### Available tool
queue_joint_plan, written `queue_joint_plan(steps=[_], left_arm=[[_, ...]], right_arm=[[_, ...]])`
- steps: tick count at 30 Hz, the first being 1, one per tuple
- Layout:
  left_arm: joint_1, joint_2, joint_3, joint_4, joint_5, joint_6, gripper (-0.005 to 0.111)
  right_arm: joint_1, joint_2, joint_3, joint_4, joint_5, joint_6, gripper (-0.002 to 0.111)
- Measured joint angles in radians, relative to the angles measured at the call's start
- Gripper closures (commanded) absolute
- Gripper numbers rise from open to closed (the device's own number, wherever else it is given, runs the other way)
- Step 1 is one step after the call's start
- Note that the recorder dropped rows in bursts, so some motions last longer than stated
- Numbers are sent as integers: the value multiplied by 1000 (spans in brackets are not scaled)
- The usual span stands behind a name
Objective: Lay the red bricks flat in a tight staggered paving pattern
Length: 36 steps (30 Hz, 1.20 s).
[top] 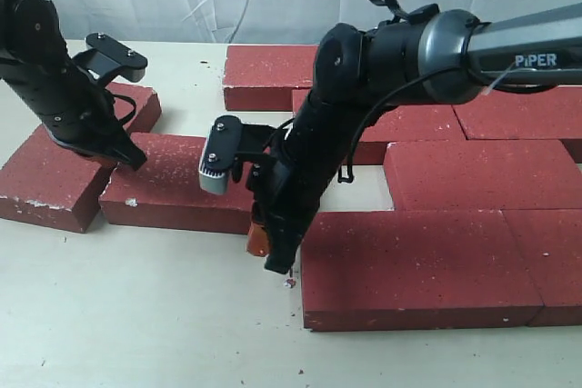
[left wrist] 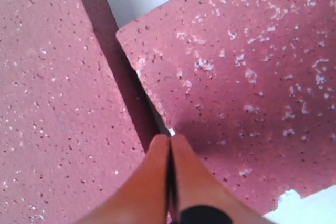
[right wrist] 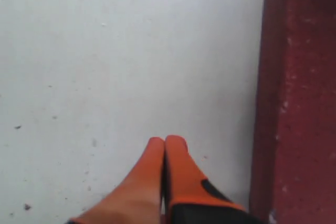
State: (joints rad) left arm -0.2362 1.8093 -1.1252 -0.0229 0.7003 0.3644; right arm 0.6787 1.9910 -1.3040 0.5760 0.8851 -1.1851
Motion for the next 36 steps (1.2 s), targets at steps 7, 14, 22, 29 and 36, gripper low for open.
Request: queue_joint_plan(steps=[7, 14, 22, 29, 36], left_arm=[[0, 0, 0, -5, 0, 17, 107], [0, 2, 0, -5, 0, 21, 107], [0, 2, 0, -5, 3, 29, 107], [0, 2, 0, -11, 46, 31, 107], [0, 30, 0, -46, 42, 37, 107]], right_arm=[[0, 13, 0, -195, -109, 137, 109], [0, 13, 0, -308, -134, 247, 109], [0, -2, 0, -322, -109, 266, 109], [-9, -146, 0, -277, 9, 277, 109], [-149, -152, 11, -275, -52, 312, 109]])
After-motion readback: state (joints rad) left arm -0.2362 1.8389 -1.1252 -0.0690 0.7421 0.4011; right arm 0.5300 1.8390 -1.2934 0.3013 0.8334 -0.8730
